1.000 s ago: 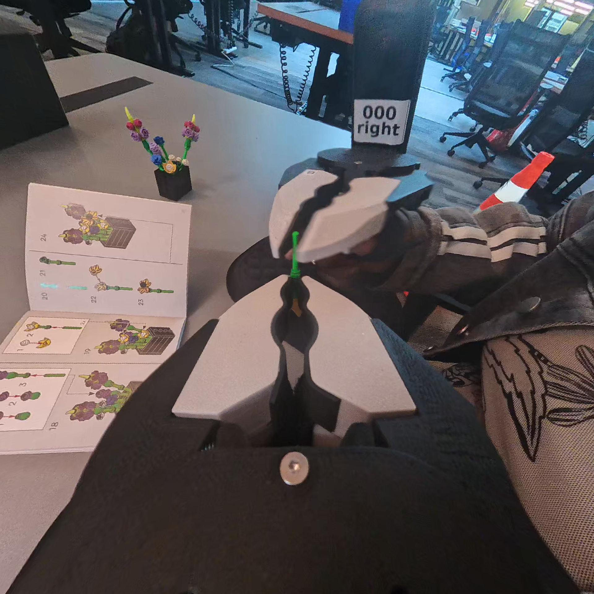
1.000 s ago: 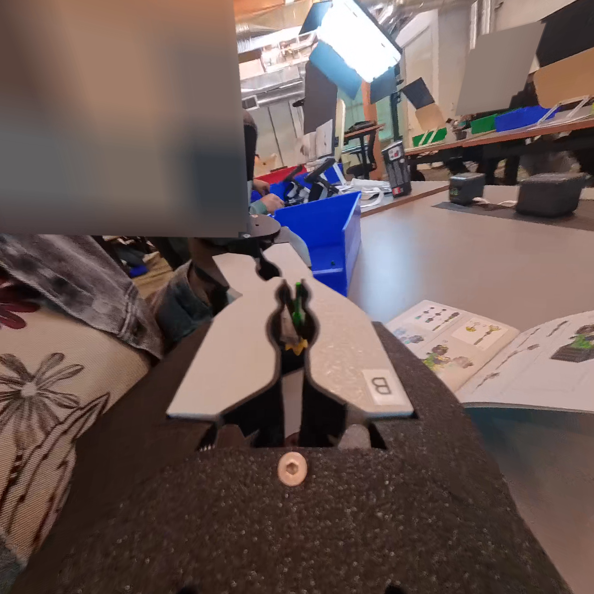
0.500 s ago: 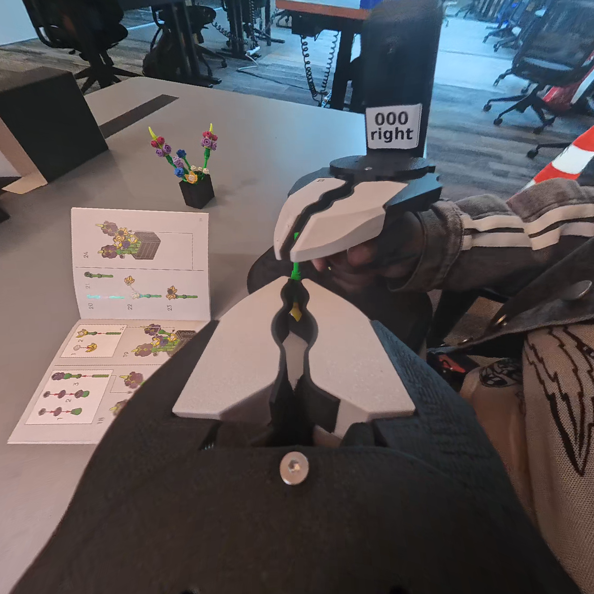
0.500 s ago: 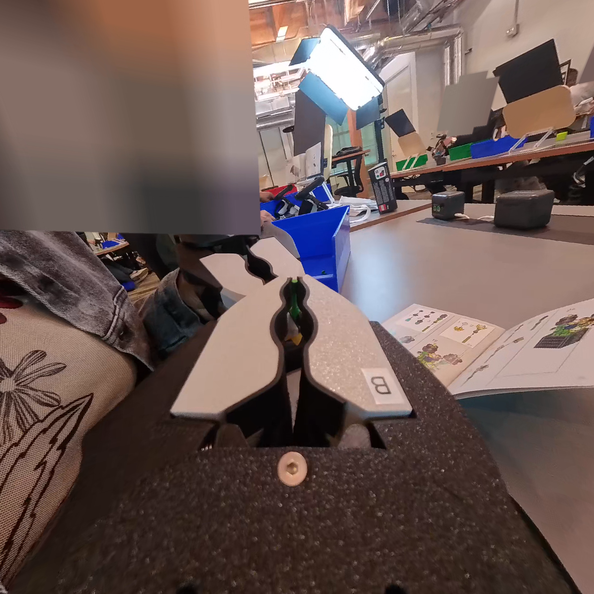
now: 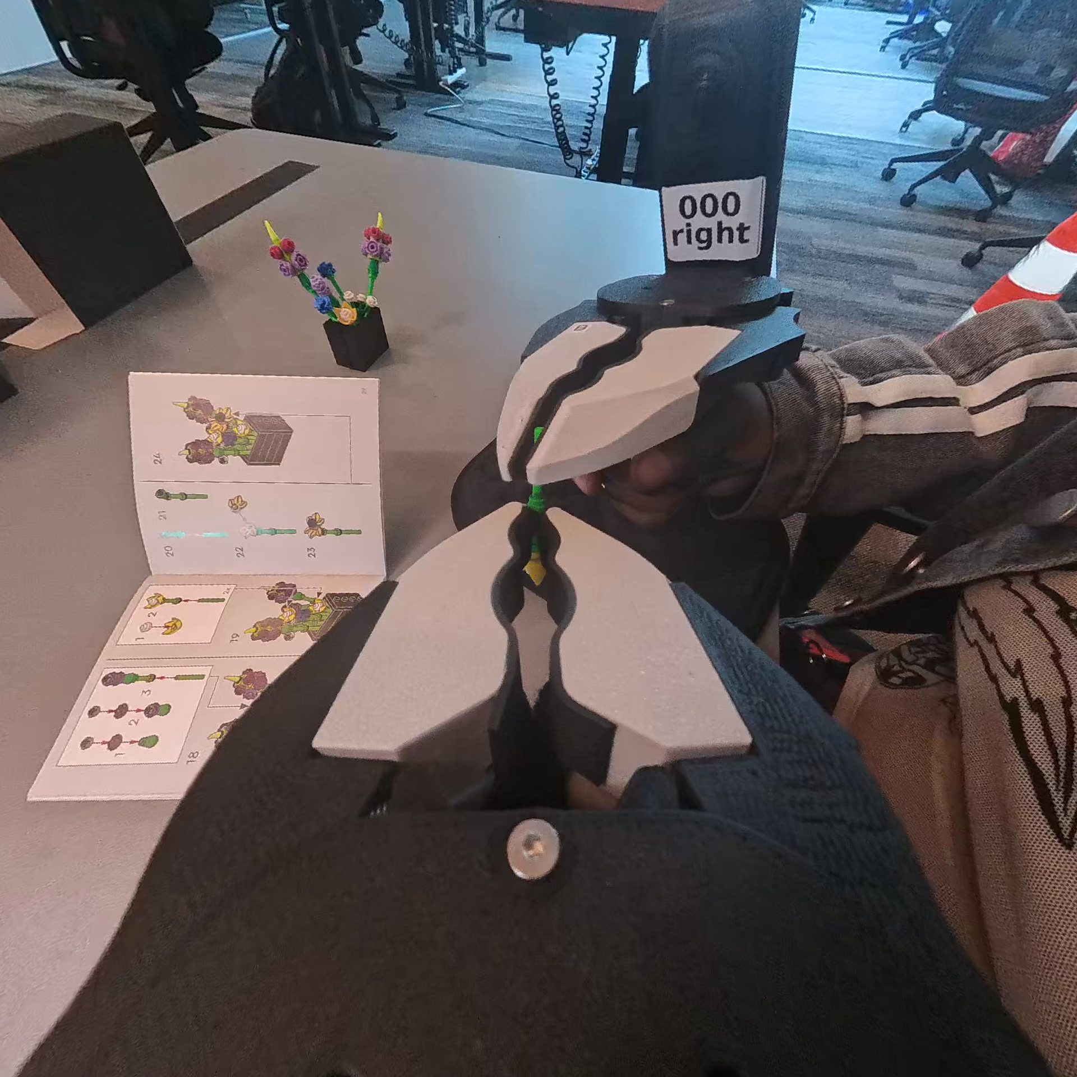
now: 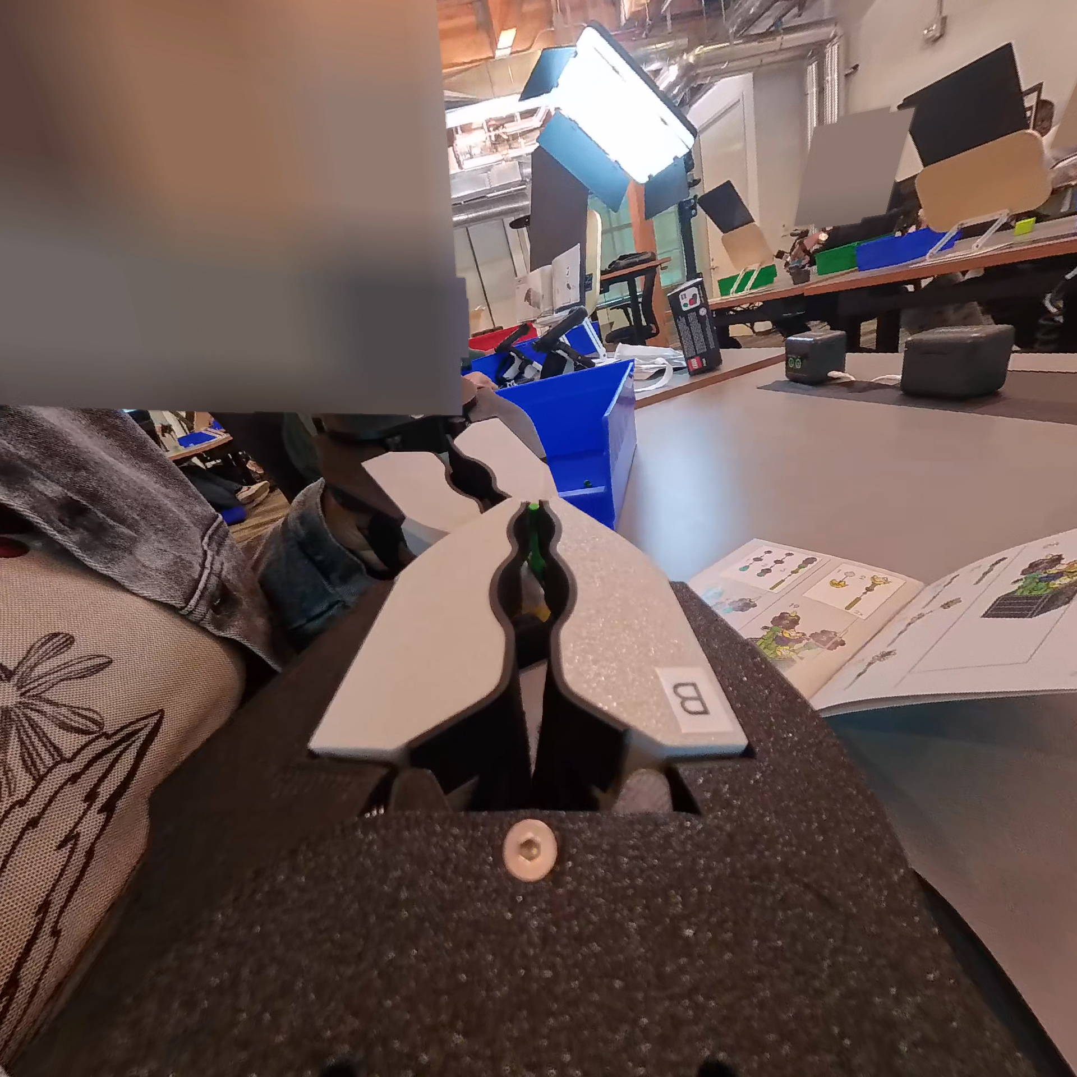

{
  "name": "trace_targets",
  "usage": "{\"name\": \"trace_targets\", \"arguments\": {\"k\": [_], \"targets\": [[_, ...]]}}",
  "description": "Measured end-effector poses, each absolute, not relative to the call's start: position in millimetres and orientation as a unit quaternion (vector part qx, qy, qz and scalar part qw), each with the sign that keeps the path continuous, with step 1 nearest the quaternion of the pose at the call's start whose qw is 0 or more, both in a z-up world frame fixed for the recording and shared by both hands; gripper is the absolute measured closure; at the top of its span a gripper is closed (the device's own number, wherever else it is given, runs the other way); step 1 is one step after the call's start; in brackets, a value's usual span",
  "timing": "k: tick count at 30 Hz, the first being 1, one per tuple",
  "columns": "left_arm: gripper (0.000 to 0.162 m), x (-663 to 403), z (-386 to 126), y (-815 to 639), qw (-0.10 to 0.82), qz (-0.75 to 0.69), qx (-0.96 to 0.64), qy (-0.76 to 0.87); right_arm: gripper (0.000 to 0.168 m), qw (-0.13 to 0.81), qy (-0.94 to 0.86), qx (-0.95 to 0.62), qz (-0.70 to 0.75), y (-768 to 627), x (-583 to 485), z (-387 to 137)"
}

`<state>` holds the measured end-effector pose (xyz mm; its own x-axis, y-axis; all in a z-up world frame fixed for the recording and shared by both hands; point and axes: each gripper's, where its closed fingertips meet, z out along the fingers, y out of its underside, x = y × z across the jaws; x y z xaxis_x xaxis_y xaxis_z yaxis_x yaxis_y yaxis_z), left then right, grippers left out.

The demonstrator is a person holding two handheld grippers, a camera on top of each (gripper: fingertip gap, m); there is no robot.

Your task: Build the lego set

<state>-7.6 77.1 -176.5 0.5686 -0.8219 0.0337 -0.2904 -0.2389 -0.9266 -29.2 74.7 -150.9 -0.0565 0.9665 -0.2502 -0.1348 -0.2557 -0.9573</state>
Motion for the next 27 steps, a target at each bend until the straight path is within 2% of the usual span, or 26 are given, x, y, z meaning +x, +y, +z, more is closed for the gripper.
{"name": "trace_targets", "arguments": {"k": [13,14,15,18,22,23,27], "targets": [[0.162,-5,-170,79,0.498,-0.283,-0.730,0.372,0.165,0.448,-0.378,-0.504,0.635,81,-26,-143],[0.161,-1,-167,79,0.504,-0.296,-0.723,0.368,0.160,0.439,-0.373,-0.499,0.647,82,-24,-140],[0.161,-1,-167,79,0.498,-0.299,-0.726,0.369,0.149,0.441,-0.370,-0.495,0.652,83,-22,-138],[0.161,-2,-166,79,0.501,-0.297,-0.725,0.367,0.142,0.467,-0.372,-0.480,0.643,85,-17,-132],[0.161,4,-163,77,0.502,-0.306,-0.719,0.371,0.157,0.467,-0.398,-0.474,0.632,78,-22,-134],[0.161,5,-162,77,0.501,-0.312,-0.718,0.370,0.165,0.472,-0.400,-0.470,0.629,77,-21,-133],[0.162,7,-160,75,0.504,-0.331,-0.713,0.359,0.165,0.470,-0.398,-0.466,0.635,75,-21,-134]]}}
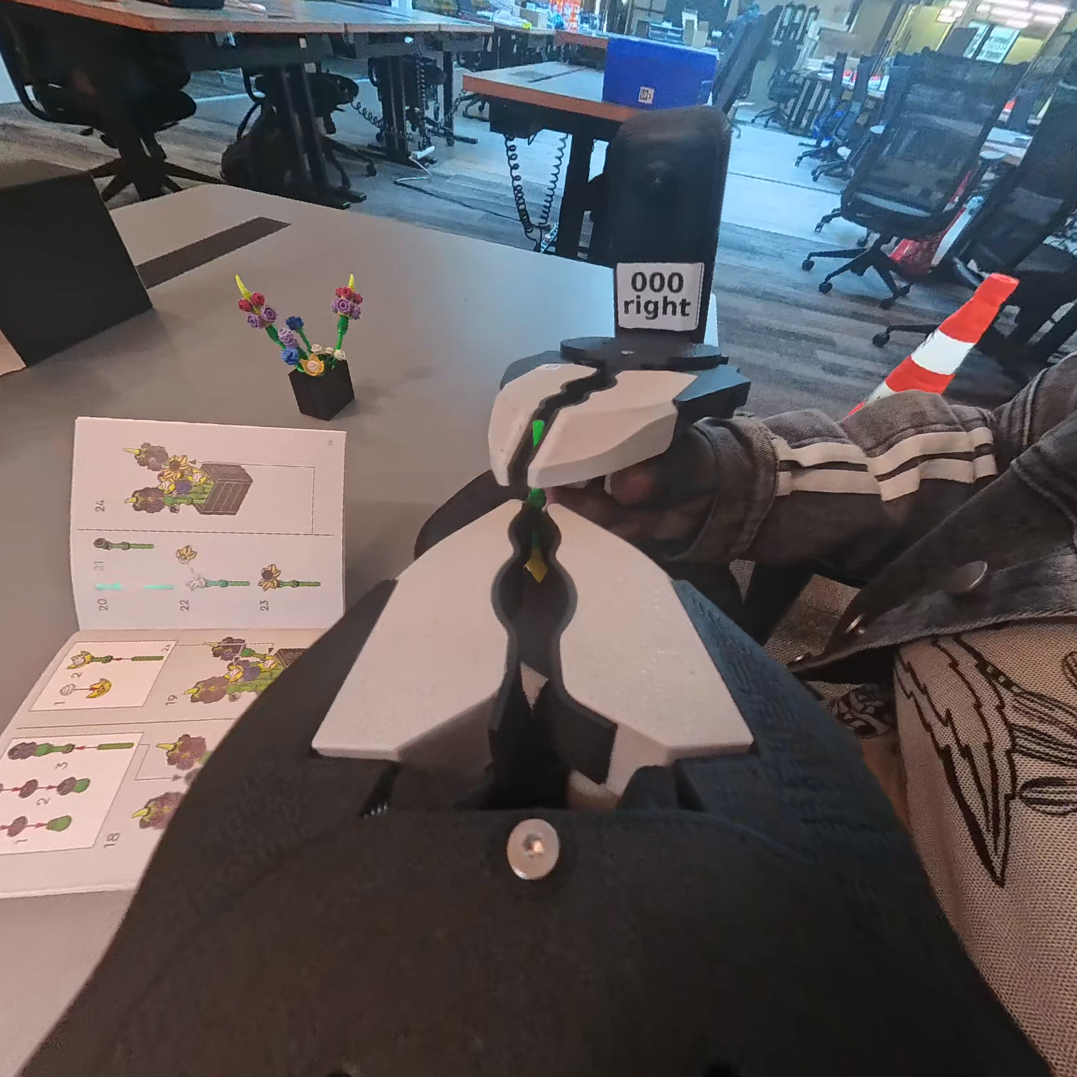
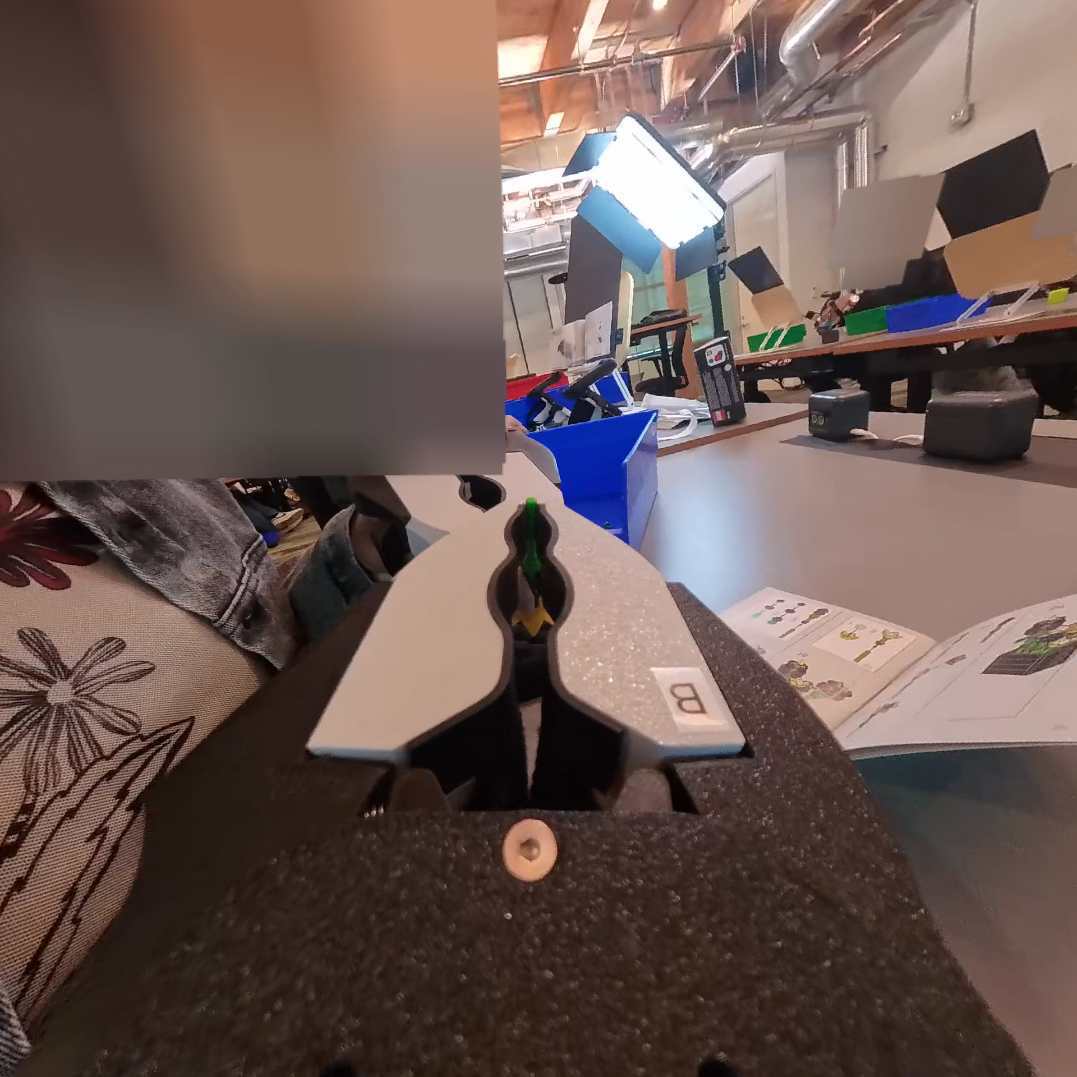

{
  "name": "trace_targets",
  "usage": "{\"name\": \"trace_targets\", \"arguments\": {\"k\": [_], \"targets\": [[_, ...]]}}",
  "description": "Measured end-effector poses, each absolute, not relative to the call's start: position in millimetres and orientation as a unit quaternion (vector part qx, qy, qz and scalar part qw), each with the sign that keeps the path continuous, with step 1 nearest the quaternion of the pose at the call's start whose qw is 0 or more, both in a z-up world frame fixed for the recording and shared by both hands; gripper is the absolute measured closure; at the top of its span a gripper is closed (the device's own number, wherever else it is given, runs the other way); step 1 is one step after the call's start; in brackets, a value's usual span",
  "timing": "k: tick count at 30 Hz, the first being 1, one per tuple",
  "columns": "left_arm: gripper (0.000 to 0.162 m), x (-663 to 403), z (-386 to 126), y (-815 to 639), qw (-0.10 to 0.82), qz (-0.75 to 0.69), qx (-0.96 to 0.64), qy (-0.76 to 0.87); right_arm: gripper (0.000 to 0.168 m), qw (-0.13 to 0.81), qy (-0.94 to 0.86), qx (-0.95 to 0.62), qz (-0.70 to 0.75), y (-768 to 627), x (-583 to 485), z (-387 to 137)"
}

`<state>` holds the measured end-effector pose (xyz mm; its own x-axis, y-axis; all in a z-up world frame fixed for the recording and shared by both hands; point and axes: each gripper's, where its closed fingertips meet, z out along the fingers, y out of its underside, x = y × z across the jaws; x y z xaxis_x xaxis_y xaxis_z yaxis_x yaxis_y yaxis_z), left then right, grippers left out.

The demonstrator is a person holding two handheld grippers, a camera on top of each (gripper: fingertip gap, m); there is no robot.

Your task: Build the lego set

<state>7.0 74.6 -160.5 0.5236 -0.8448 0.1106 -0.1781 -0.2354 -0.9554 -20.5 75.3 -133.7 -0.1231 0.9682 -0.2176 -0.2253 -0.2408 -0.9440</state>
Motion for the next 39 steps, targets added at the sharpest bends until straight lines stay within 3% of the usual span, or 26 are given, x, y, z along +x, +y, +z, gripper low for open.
{"name": "trace_targets", "arguments": {"k": [21,23,24,28,34,39], "targets": [[0.161,4,-155,77,0.515,-0.385,-0.696,0.320,0.163,0.448,-0.397,-0.472,0.648,76,-22,-136],[0.161,-5,-154,79,0.515,-0.388,-0.701,0.305,0.125,0.459,-0.361,-0.463,0.666,86,-14,-121],[0.160,-10,-149,80,0.524,-0.411,-0.691,0.281,0.122,0.470,-0.345,-0.456,0.673,90,-9,-113],[0.161,-18,-127,72,0.495,-0.573,-0.623,0.197,0.132,0.464,-0.379,-0.484,0.638,93,-11,-106],[0.160,-10,-139,67,0.474,-0.563,-0.640,0.220,0.144,0.367,-0.459,-0.530,0.612,76,-35,-115],[0.160,-7,-141,65,0.476,-0.541,-0.649,0.244,0.165,0.364,-0.480,-0.514,0.611,71,-37,-117]]}}
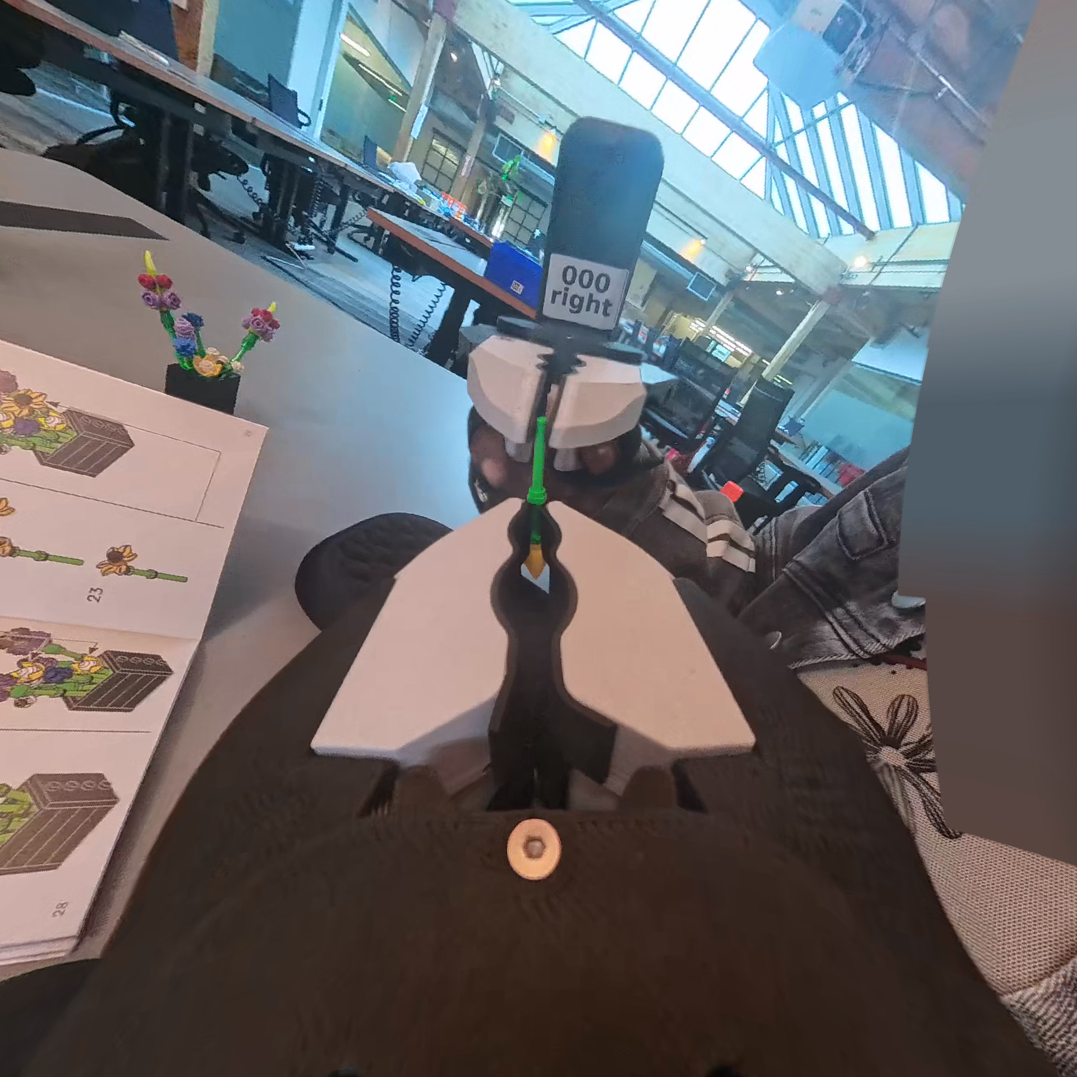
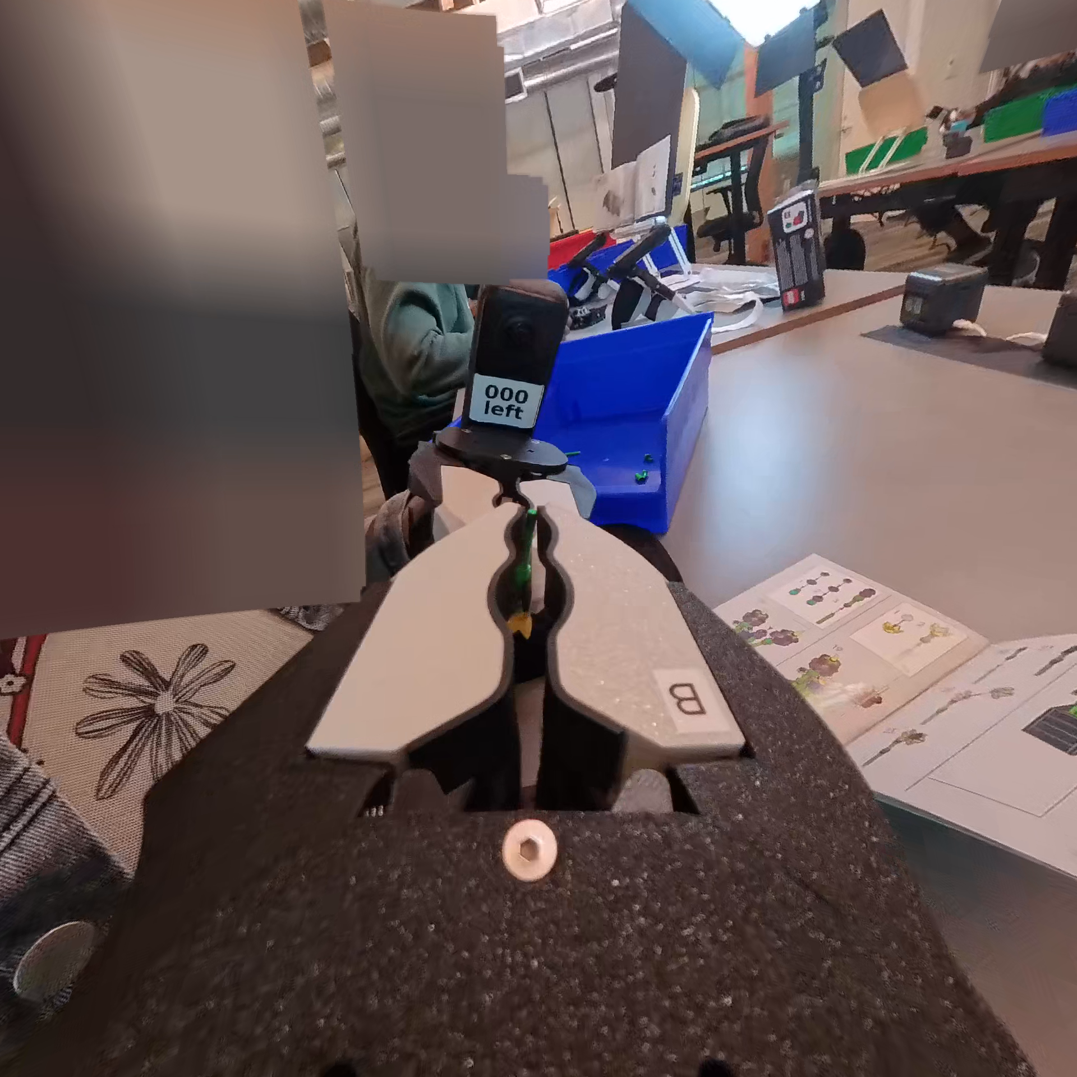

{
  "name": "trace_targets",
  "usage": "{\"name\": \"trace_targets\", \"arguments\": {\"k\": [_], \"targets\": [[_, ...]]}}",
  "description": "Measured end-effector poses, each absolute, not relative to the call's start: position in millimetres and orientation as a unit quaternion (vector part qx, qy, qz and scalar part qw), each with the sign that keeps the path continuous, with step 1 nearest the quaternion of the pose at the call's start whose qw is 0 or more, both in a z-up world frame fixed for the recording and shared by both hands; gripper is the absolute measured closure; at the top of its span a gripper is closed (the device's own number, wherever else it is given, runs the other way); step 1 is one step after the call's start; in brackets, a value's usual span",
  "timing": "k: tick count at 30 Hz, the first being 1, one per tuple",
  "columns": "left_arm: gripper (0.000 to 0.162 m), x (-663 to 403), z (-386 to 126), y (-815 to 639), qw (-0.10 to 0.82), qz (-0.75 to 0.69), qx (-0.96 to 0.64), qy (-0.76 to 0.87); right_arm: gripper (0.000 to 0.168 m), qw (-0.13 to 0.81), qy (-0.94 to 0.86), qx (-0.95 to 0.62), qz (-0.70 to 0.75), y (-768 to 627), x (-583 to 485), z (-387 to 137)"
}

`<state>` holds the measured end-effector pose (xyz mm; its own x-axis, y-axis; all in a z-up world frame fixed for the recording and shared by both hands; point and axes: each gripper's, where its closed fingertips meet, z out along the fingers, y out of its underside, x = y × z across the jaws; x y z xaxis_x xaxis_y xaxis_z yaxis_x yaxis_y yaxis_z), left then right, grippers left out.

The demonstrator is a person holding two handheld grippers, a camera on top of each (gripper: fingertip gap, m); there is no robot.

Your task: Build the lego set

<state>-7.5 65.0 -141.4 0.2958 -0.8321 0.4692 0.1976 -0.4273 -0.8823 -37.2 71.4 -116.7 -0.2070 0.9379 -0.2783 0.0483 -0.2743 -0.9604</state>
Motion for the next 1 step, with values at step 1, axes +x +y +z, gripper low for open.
{"name": "trace_targets", "arguments": {"k": [1], "targets": [[0.158,-8.4,-139.8,66.8,0.487,-0.533,-0.647,0.244,0.166,0.367,-0.469,-0.510,0.621,71.6,-36.0,-113.5]]}}
